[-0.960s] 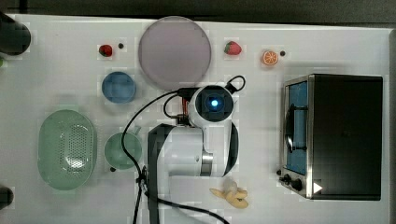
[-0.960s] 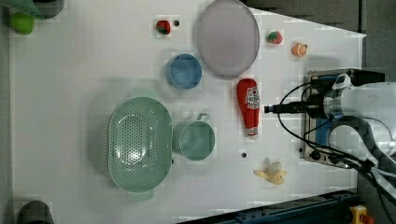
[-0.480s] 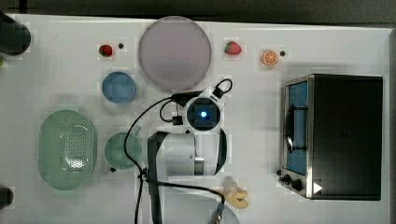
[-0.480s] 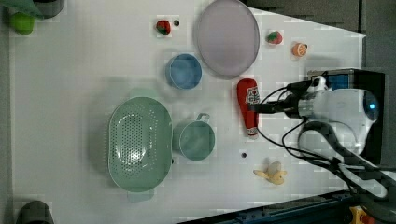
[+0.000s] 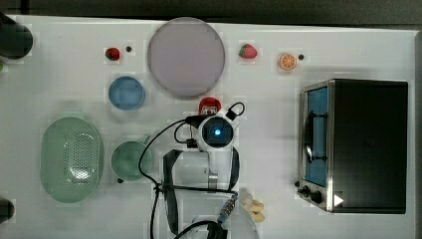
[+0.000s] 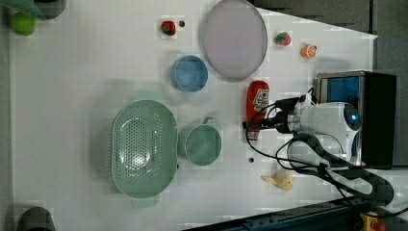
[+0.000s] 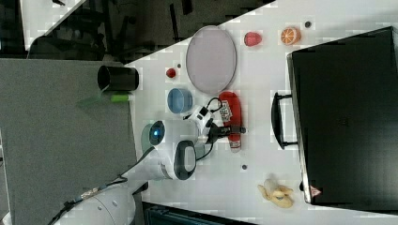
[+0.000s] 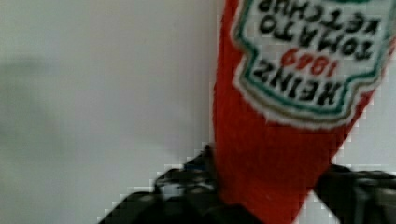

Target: Pick Ketchup from the table and place it in strainer.

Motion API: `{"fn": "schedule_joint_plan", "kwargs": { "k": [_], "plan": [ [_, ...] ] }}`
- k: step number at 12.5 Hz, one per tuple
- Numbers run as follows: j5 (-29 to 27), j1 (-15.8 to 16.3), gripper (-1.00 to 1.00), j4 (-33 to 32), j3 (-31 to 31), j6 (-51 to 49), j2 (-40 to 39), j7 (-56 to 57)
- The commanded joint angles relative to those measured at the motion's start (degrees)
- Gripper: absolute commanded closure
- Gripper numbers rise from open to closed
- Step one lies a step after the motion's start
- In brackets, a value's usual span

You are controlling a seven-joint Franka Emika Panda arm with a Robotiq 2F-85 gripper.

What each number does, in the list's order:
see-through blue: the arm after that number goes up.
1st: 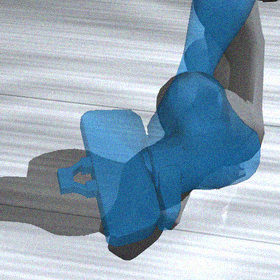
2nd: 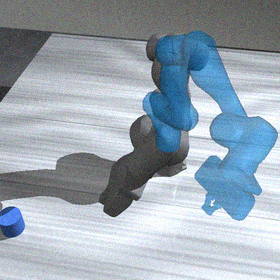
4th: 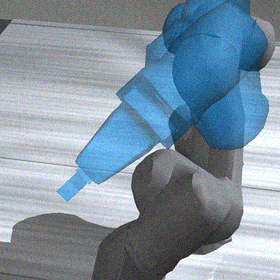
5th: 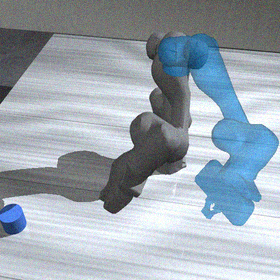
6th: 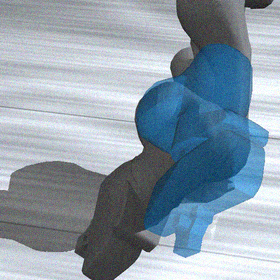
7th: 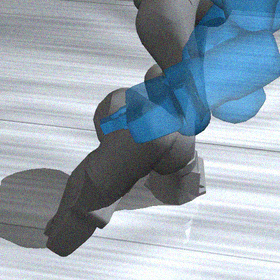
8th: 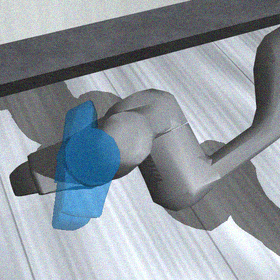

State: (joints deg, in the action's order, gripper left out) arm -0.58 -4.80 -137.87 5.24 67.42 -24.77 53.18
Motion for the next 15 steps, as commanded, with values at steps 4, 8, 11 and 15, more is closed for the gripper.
{"fn": "schedule_joint_plan", "kwargs": {
  "k": [4, 8, 11, 15],
  "plan": [
    [-0.1, 0.0, -0.16, 2.1, 0.3, -6.3, 13.6, 1.2],
    [-0.1, 0.4, -0.16, 6.4, 2.7, -27.6, 26.1, -1.2],
    [-0.3, 1.0, -0.16, 11.4, 6.3, -39.4, 30.5, -7.9],
    [-0.5, 2.6, -0.16, 15.0, 13.7, -39.8, 30.7, -18.8]
  ]
}}
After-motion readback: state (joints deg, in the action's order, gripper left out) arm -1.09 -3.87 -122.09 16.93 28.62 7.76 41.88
